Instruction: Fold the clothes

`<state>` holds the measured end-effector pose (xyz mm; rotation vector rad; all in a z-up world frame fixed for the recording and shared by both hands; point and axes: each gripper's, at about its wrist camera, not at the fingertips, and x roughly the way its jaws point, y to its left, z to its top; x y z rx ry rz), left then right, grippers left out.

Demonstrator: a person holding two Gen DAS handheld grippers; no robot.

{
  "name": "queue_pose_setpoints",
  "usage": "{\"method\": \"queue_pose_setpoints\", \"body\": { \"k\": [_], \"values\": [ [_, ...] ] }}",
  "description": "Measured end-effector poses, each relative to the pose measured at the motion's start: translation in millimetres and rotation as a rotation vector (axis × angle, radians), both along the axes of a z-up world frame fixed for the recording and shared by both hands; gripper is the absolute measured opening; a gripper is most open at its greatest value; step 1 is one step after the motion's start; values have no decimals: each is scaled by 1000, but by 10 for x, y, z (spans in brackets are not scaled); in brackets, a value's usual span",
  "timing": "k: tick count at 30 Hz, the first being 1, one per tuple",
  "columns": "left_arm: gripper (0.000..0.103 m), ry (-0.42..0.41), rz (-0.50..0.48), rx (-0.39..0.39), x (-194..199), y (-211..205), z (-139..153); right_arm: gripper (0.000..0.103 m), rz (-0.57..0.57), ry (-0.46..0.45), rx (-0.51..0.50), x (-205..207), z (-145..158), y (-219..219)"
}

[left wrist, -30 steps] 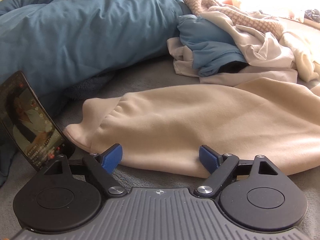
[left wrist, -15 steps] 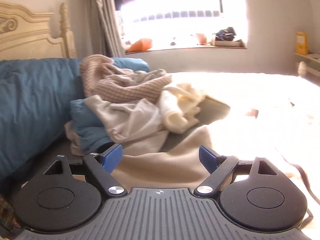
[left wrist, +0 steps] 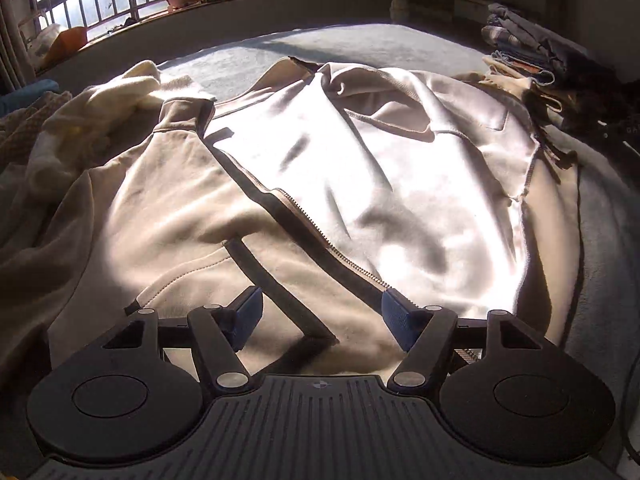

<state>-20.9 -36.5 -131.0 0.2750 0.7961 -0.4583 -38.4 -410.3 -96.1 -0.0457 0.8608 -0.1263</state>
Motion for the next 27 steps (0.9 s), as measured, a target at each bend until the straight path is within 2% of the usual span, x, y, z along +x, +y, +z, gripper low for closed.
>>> {"method": "queue_pose_setpoints", "body": {
  "k": [3,6,9,12,14,17,20,22,25,27],
  "values": [
    [66,-43,-53,51,-128,-121,-37,37,201,18,-234,33,-192,290],
    [64,-32,-82,76,-177,-212,-78,37,301,56,-384,114,-442,433],
    [64,-4,-103,89,-184,-269,-151,37,349,84,-474,175,-640,482],
    [63,12,-112,95,-182,-301,-209,37,330,93,-498,232,-714,429],
    [62,22,-113,91,-169,-306,-233,36,301,94,-472,269,-697,353],
    [62,40,-107,82,-135,-299,-275,28,272,92,-434,302,-668,283],
    [63,52,-104,75,-112,-292,-312,16,196,45,-370,288,-552,202],
    [63,48,-107,75,-112,-292,-321,16,125,0,-309,266,-443,121],
    [63,51,-105,67,-96,-285,-333,16,-9,-69,-140,226,-269,-112],
    [63,55,-101,61,-82,-277,-340,16,-89,-115,25,189,-171,-317]
  ]
}}
